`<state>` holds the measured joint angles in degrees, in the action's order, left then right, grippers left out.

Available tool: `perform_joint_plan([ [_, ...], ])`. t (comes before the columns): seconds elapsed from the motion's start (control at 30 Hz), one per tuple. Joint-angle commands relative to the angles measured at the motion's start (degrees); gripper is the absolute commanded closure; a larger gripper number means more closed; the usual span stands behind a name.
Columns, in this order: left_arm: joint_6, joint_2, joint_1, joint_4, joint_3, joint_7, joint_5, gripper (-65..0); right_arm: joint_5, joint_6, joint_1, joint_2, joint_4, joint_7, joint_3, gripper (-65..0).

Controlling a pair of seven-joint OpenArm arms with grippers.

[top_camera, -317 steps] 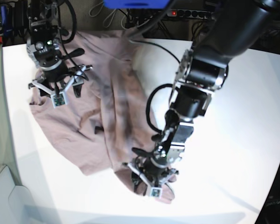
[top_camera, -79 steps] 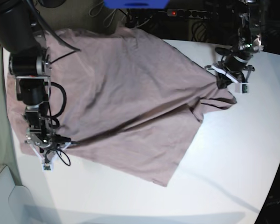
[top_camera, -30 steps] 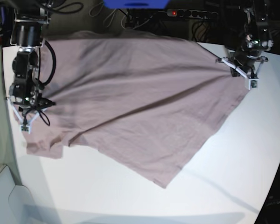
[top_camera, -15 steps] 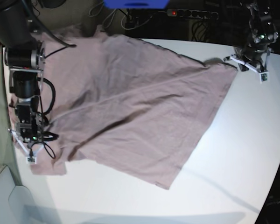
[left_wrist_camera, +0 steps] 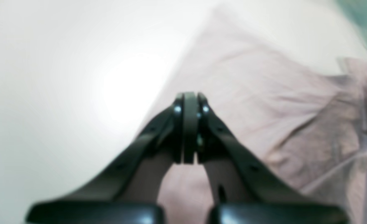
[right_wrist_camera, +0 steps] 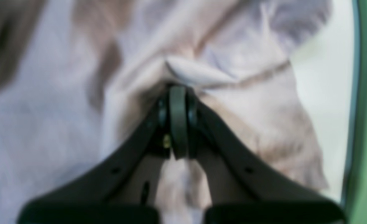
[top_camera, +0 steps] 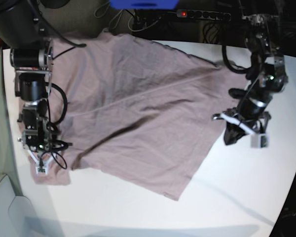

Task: Layout the t-shirt on the table in an organized manner, then fold the t-shirt properly
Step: 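Regrasp the shirt edges with both grippers and spread the shirt wide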

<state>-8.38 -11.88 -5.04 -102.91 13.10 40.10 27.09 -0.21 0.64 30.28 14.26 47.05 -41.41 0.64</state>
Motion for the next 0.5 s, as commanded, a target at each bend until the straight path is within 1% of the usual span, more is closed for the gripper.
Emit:
perform_joint_plan([
  [0.0,0.60,0.06,2.44,1.33,-1.63,0.30,-1.55,-0.1,-0.19,0.45,0.00,0.64,3.37,-0.31,0.72,0.0],
  [0.1,0.34,4.01,11.06,13.20,-6.55,1.79,-7.53,-0.1,-0.19,0.45,-3.60,0.64,11.90,-1.27,1.77,0.0],
  [0.23,-0.01,7.26,17.92,27.44,-8.40,0.65,-12.63,-0.1,-0.19,0.45,-7.29,0.64,19.90,-1.45,1.86,0.0],
  [0.33,-0.01,7.88,21.08,35.27,-8.49,-2.78,-14.74,-0.1,-0.19,0.45,-9.23,0.73,23.50,-1.62,1.86,0.0],
  [0.4,-0.01,7.53,22.58,39.75,-8.49,-4.98,-15.71,-0.1,-0.19,0.45,-10.37,1.78,25.88,-3.21,1.95,0.0],
  [0.47,-0.01,7.35,23.37,44.14,-8.40,-7.00,-16.32,-0.1,-0.19,0.45,-10.28,2.05,26.84,-5.49,1.95,0.0],
])
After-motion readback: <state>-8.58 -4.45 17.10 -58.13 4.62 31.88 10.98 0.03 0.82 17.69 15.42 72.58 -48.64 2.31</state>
